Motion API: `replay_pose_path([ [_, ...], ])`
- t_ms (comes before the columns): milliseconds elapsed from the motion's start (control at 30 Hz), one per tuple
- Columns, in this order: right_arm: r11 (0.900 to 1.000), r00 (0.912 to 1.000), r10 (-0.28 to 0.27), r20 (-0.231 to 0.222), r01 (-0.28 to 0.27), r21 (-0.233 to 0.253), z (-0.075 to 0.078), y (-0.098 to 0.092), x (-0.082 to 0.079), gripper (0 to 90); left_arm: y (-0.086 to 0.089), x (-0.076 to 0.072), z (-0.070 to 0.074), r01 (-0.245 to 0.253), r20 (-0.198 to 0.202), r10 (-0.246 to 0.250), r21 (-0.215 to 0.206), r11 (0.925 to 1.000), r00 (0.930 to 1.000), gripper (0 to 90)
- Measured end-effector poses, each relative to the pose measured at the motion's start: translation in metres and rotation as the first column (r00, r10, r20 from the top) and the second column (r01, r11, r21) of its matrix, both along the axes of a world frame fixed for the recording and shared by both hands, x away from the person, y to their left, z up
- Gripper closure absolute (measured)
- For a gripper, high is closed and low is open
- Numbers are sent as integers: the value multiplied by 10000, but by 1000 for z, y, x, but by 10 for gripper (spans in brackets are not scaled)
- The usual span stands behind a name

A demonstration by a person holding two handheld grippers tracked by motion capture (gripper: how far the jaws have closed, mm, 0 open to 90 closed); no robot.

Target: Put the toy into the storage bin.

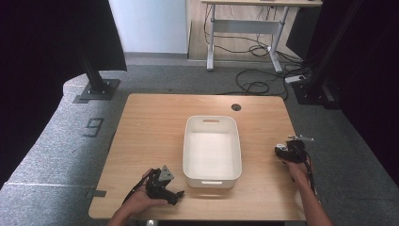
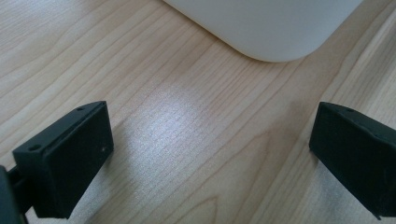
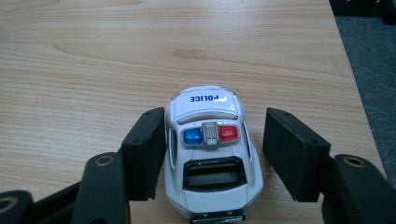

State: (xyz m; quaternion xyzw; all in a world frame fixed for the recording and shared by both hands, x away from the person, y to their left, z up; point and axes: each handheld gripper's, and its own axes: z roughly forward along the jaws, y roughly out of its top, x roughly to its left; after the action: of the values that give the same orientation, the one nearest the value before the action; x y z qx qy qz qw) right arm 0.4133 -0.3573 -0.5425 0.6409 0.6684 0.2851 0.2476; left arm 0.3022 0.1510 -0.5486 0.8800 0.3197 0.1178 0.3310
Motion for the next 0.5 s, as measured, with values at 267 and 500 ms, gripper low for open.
replay_pose_path([
  [267,9993,9999,117,-25,-116,366,-1,0,1,487,0,0,0,1,-1,-1,1,10000,10000,0],
  [500,9986,9998,112,-158,-103,518,1,-2,0,500,0,0,0,2,1,-2,1,10000,10000,0],
])
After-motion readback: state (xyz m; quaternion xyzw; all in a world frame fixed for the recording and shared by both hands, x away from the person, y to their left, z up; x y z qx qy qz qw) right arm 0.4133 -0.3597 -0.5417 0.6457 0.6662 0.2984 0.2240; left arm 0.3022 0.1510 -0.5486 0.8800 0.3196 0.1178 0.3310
